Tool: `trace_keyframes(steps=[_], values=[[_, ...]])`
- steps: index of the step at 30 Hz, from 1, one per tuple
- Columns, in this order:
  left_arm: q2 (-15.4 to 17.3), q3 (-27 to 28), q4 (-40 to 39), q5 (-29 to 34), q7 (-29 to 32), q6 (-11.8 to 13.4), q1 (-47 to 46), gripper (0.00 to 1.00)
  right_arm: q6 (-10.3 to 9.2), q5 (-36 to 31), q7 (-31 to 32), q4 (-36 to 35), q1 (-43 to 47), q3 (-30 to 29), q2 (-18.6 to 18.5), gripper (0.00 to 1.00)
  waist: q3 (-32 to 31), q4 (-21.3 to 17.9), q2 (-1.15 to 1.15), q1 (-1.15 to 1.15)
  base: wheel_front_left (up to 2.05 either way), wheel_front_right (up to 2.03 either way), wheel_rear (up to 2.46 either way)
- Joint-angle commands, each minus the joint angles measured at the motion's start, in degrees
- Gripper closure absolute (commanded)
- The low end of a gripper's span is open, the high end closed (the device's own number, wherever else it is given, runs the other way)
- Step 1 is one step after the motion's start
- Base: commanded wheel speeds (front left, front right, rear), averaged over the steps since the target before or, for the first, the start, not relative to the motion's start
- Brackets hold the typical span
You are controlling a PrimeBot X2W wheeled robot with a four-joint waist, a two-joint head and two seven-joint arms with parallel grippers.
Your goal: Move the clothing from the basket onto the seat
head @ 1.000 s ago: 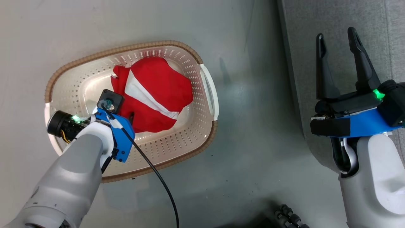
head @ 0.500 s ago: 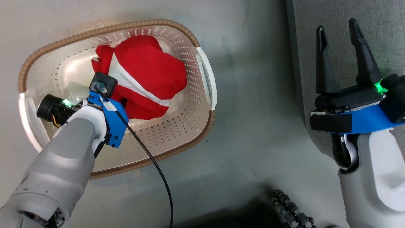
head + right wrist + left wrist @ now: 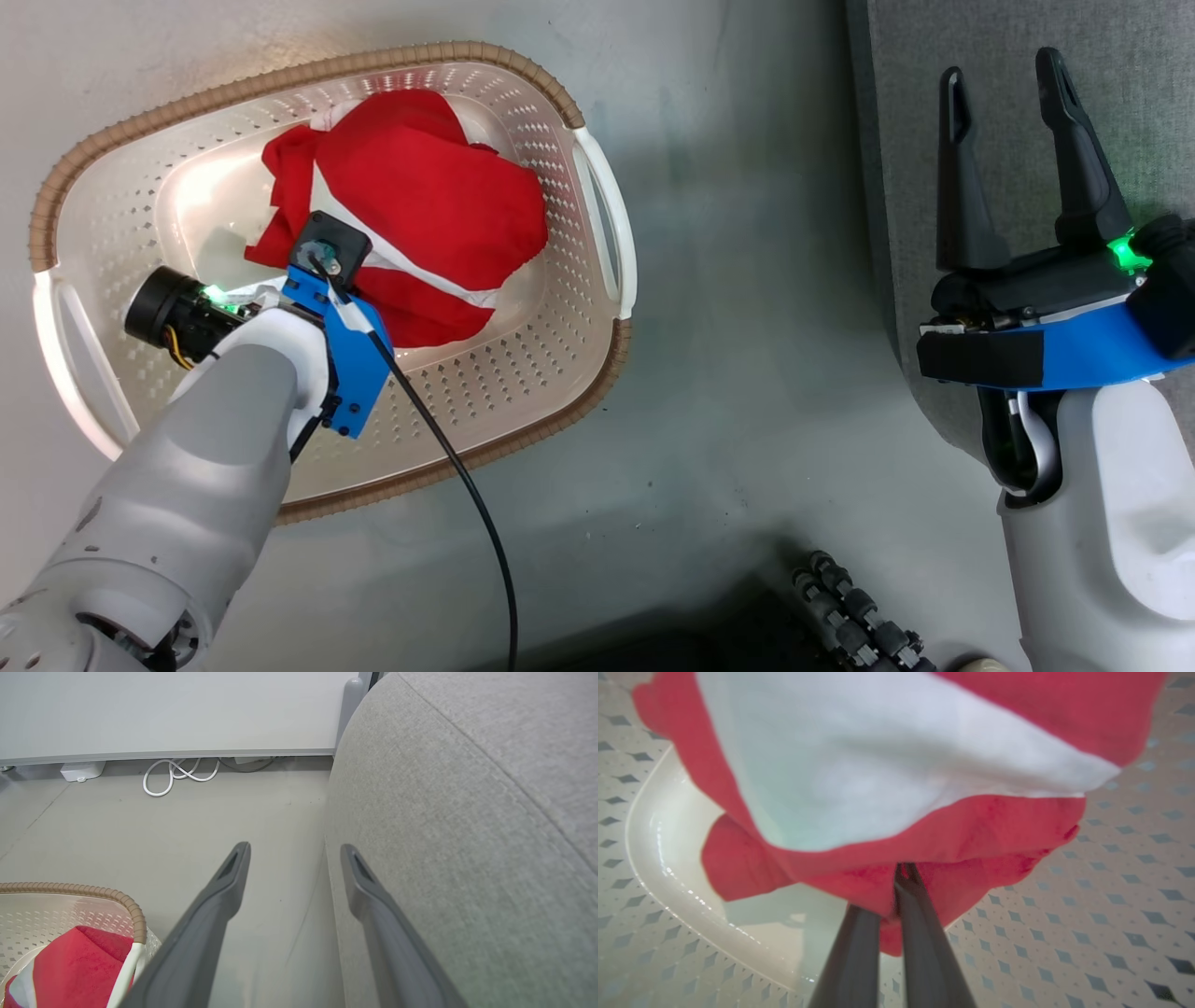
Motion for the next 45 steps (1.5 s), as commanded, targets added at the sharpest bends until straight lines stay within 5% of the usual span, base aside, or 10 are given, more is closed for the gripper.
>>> trace_keyframes(steps=[1, 12, 36, 45], values=[[0.1, -0.5, -0.3, -0.3, -0.2, 0.0, -0.9, 1.0, 0.01, 0.3, -0.2, 0.1, -0.7, -0.2, 0.1, 0.0, -0.2, 0.1, 0.0, -0.01, 0.0, 0.0, 0.0], [-1.3, -2.8, -1.6, -3.8, -4.0, 0.0, -0.4, 1.0, 0.01, 0.2, -0.2, 1.1, 0.0, -0.5, -0.7, 0.0, -3.7, 2.2, 0.0, -0.01, 0.0, 0.0, 0.0], [-5.3, -7.3, -5.3, -9.7, -17.4, 0.0, 4.0, 1.0, 0.01, -0.3, -0.2, 5.6, 6.1, -1.0, -3.3, 0.0, -23.6, 9.8, 0.0, -0.01, 0.0, 0.0, 0.0], [-4.5, -1.9, -11.7, -6.9, -17.6, 0.6, 5.3, 1.0, 0.01, -0.2, -0.2, 7.2, 9.4, -1.4, -2.9, 0.0, -31.8, 11.4, 0.0, -0.01, 0.0, 0.0, 0.0]])
